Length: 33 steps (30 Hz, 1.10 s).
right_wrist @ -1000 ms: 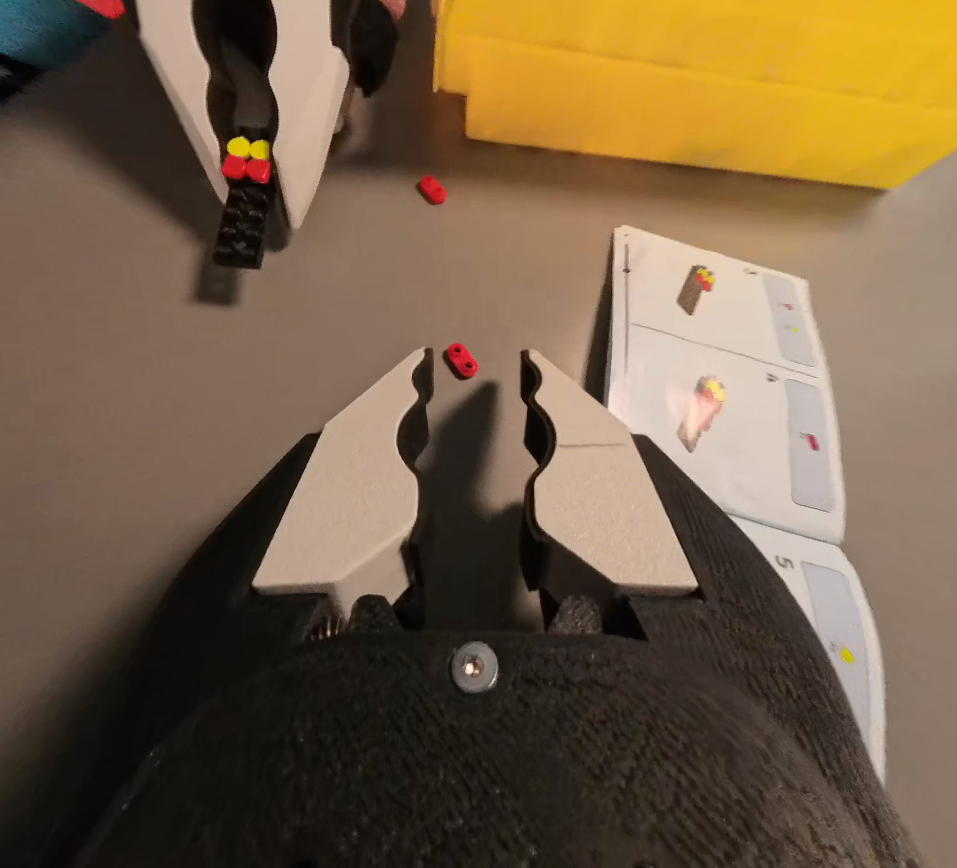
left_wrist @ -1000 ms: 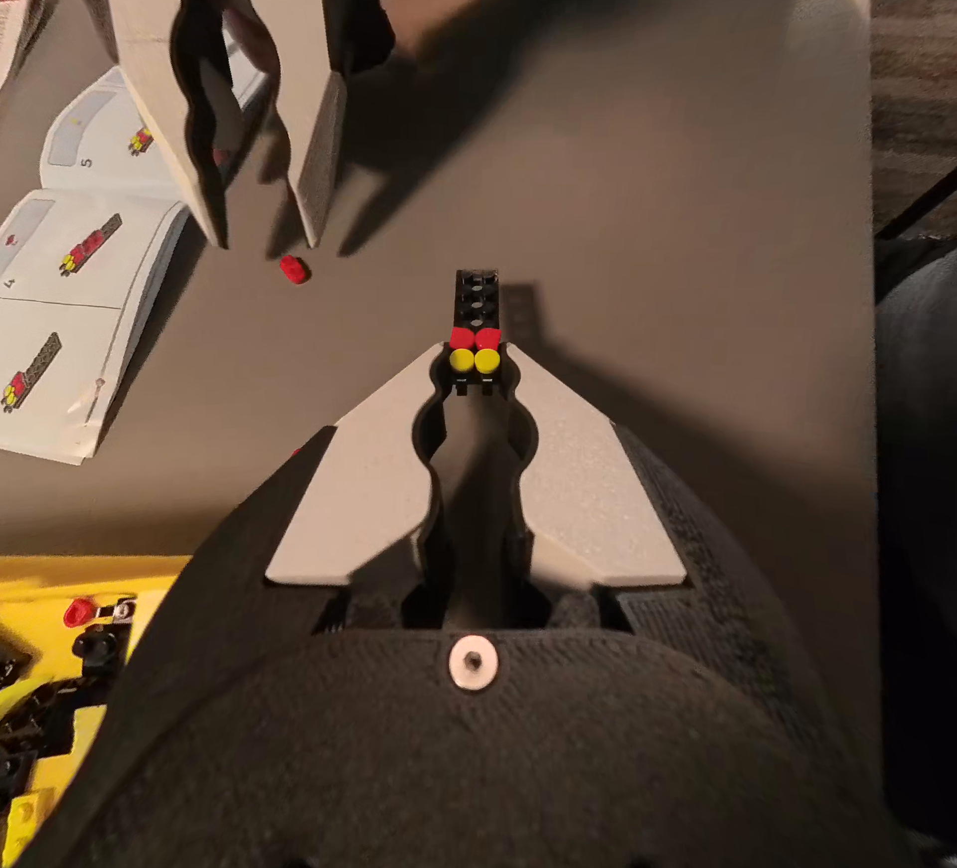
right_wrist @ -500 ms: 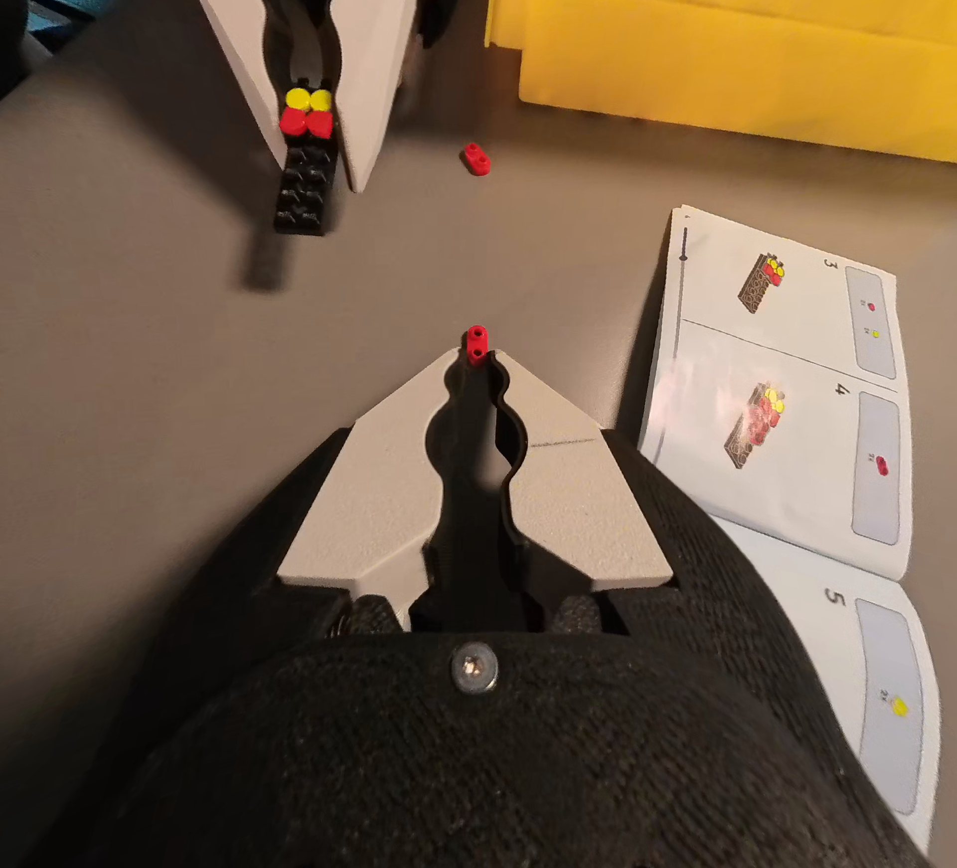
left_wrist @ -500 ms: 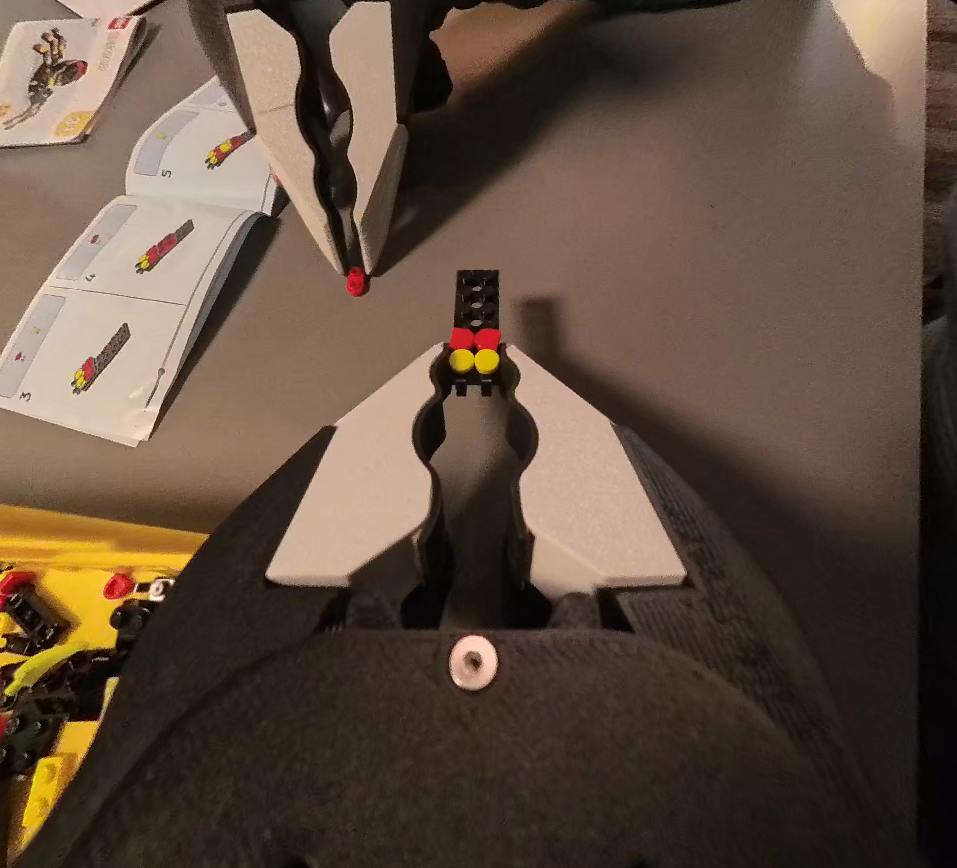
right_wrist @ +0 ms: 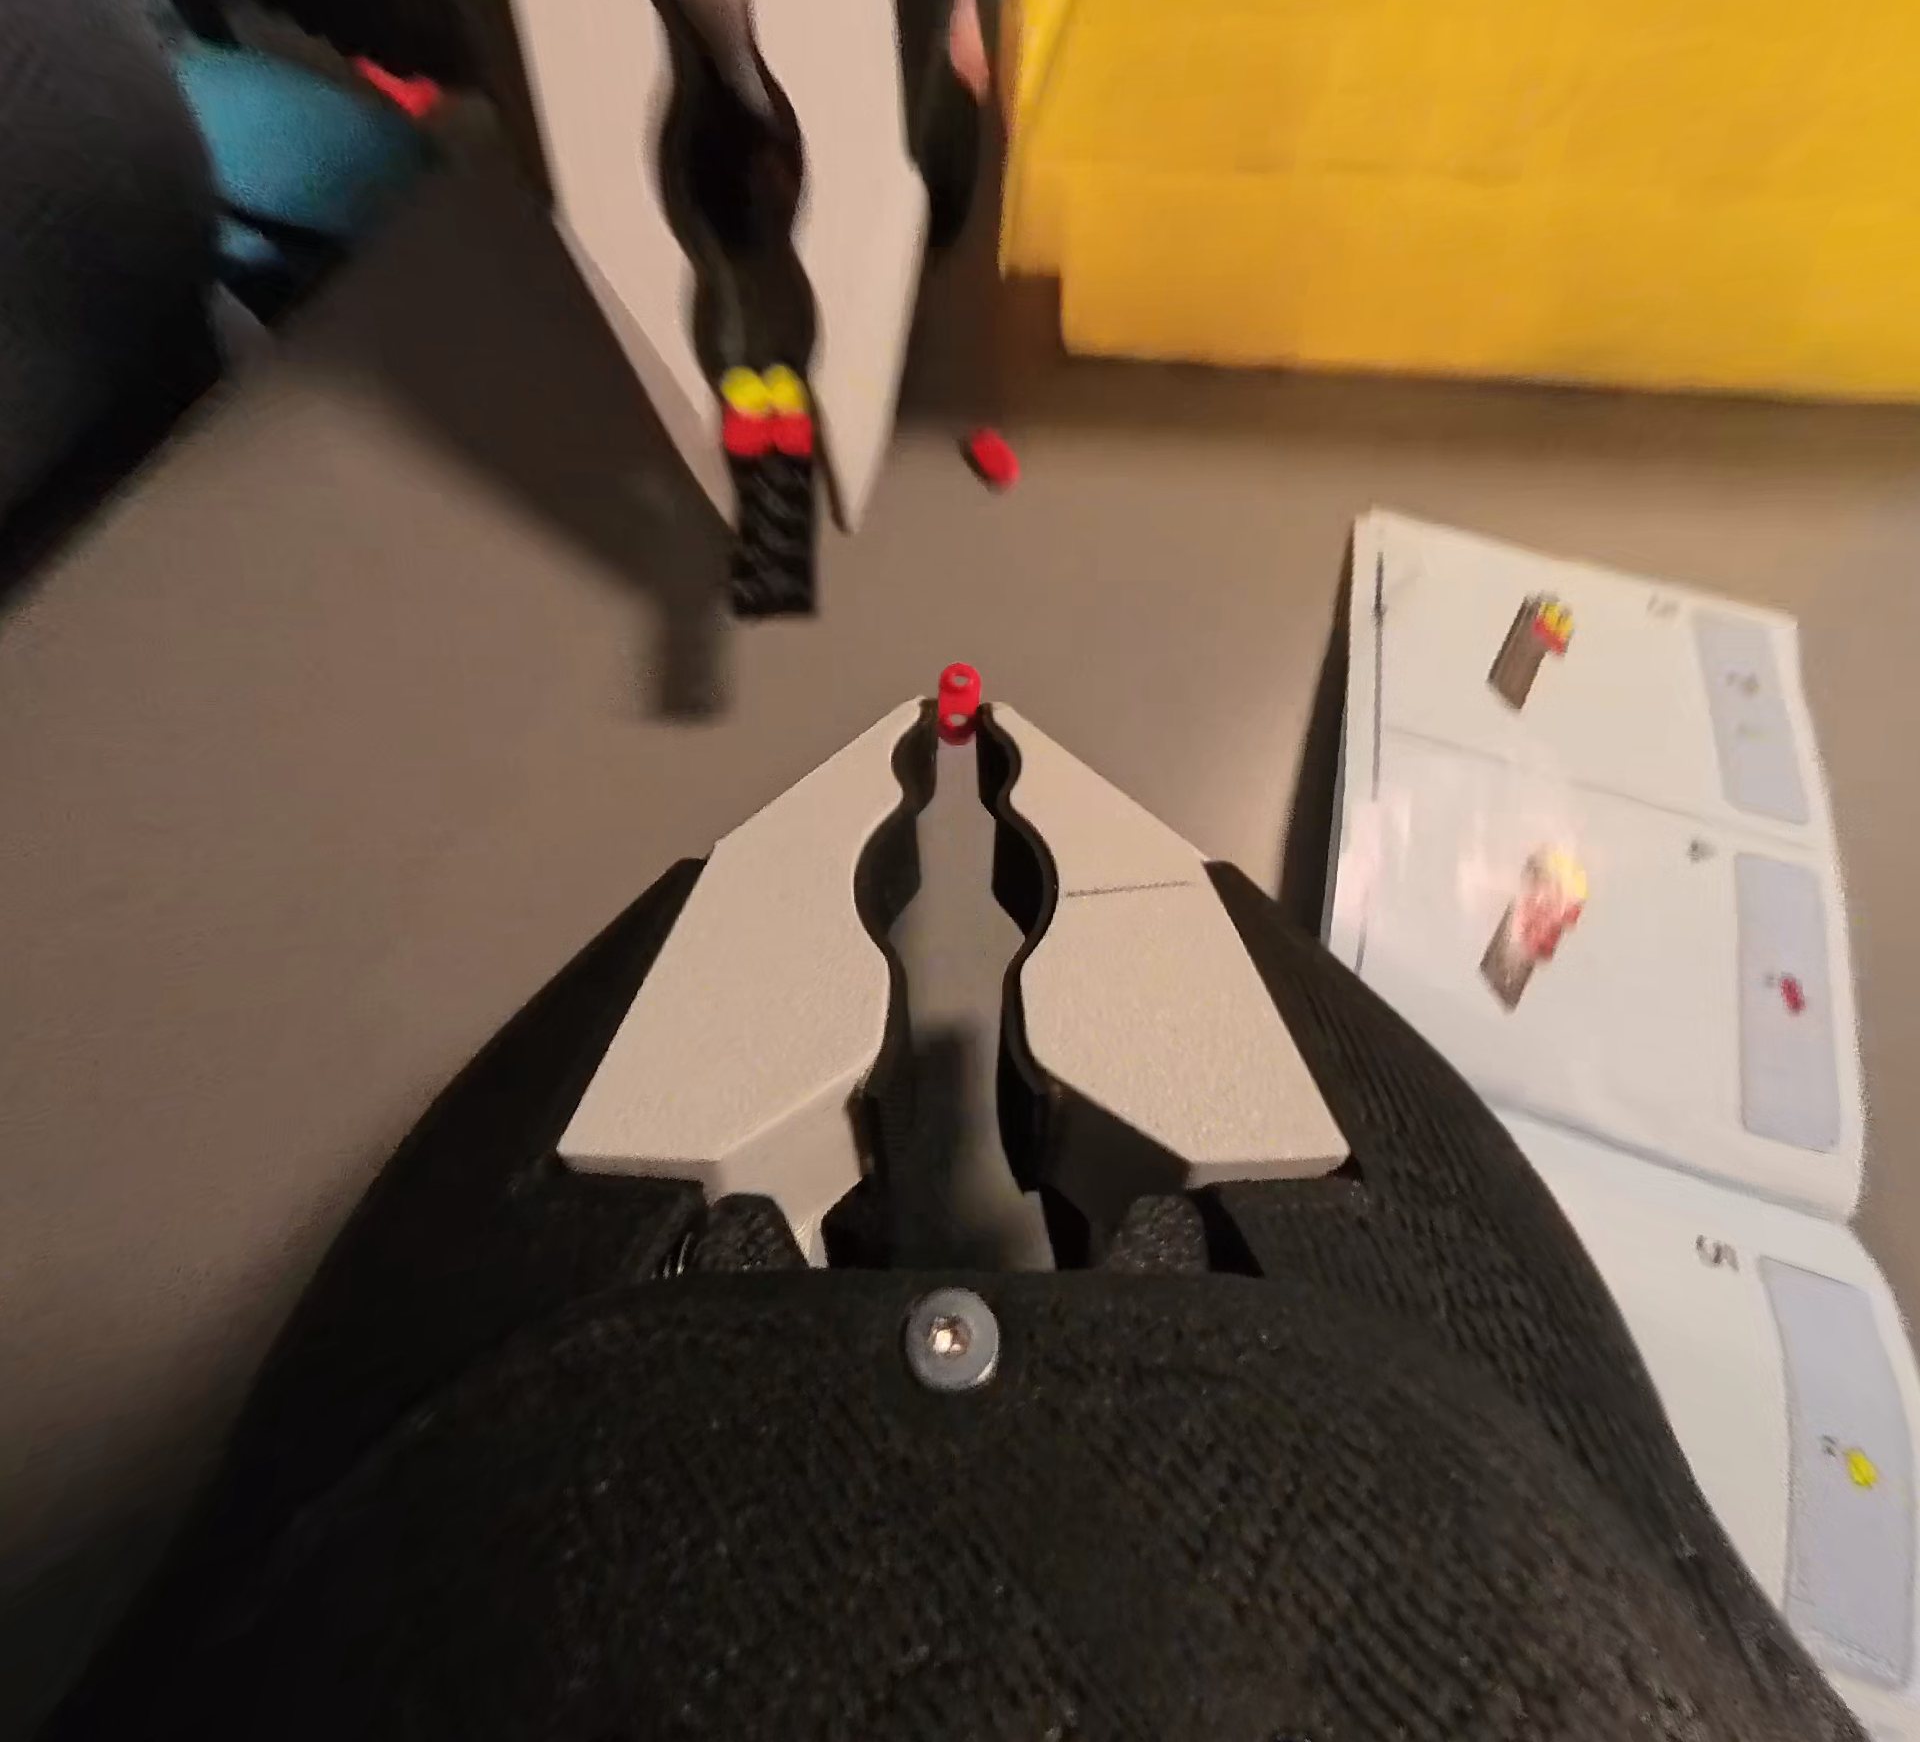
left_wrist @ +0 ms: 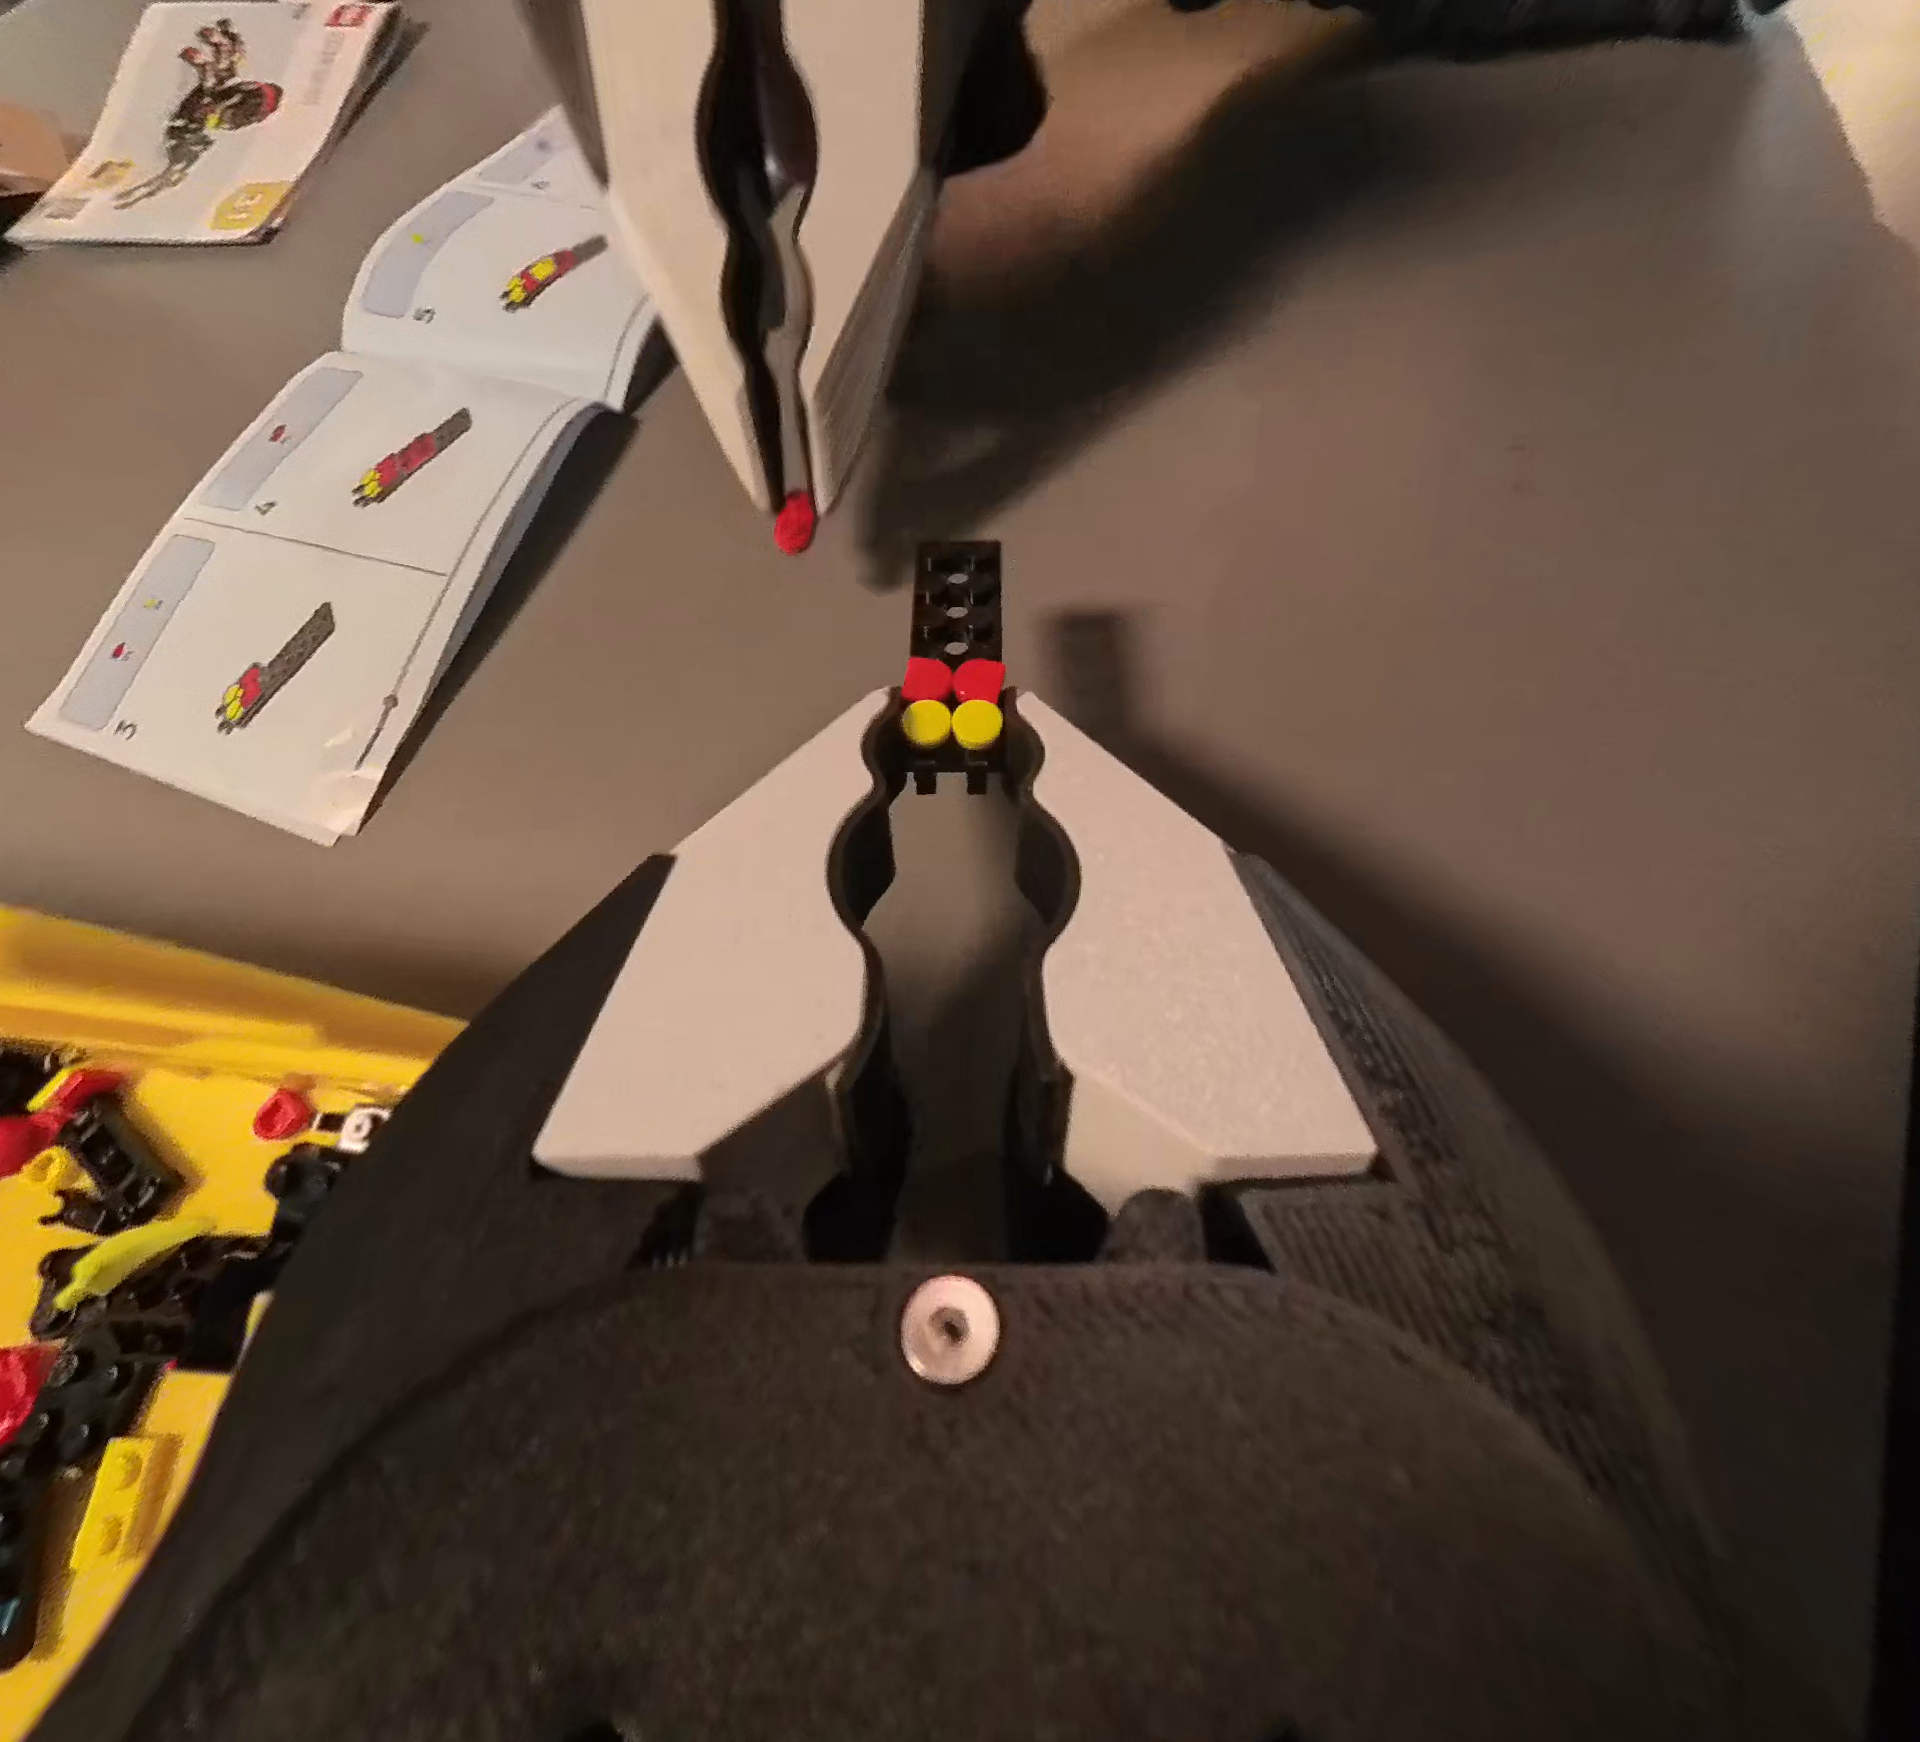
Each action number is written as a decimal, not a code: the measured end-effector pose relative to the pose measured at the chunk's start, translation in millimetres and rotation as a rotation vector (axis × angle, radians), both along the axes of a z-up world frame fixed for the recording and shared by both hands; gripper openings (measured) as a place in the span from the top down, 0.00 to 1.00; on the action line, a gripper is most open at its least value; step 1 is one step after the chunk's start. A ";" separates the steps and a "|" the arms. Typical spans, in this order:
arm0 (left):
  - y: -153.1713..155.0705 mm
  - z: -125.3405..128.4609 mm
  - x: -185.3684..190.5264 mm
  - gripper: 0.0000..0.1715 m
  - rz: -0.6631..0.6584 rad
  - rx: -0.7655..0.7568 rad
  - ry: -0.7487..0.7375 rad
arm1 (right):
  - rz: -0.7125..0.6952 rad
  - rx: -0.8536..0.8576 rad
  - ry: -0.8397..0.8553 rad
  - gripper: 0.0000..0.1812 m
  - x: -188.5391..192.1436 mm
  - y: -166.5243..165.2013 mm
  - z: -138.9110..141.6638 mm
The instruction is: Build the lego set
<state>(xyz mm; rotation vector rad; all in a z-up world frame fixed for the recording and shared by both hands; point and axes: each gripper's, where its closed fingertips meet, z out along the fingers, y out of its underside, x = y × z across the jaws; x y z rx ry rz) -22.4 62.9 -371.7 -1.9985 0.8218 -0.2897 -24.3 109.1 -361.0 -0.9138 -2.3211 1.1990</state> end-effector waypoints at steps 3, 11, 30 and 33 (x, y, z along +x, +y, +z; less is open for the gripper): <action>3.8 5.8 -1.8 0.90 0.027 0.021 -0.033 | 0.054 -0.065 0.059 0.97 3.2 -22.4 31.6; 4.3 8.9 0.6 0.90 0.023 0.044 -0.037 | 0.092 0.064 0.023 0.97 2.5 -48.0 23.6; 4.5 10.1 0.5 0.90 0.023 0.043 -0.050 | 0.089 0.106 0.015 0.95 0.8 -50.1 17.5; 4.4 9.7 0.7 0.90 0.022 0.043 -0.047 | 0.087 0.107 0.015 0.94 0.2 -49.6 17.3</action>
